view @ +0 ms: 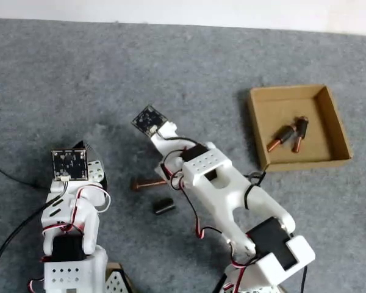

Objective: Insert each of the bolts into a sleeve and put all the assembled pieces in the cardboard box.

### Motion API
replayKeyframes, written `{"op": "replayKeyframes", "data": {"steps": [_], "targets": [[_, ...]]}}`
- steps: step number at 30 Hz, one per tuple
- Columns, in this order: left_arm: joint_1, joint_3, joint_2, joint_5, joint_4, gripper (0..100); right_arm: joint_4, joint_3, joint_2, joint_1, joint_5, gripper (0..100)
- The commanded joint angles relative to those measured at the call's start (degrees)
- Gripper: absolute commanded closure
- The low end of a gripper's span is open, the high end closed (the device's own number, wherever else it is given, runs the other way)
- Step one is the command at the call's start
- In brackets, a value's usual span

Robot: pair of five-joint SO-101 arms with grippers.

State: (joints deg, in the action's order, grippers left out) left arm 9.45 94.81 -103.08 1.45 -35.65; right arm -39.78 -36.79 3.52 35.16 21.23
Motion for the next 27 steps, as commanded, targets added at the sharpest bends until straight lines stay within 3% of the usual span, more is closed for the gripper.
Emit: {"op": "replayKeyframes", "data": {"steps": [1,18,24,27], "targets": [[0.84,-0.31,-0.66,0.62,0.97,99,-4.62,-1.89,0.4,-1.19,0.26,82.9],[0.84,-0.4,-0.66,0.62,0.97,99,-6.11,-2.15,0.84,-2.59,0.09,83.6],[0.84,-0.4,-0.66,0.62,0.97,99,-6.11,-2.15,0.84,-2.51,0.18,99.3],[0.84,-0.4,-0.66,0.62,0.97,99,-6.11,-2.15,0.84,-2.42,0.18,99.3]]}}
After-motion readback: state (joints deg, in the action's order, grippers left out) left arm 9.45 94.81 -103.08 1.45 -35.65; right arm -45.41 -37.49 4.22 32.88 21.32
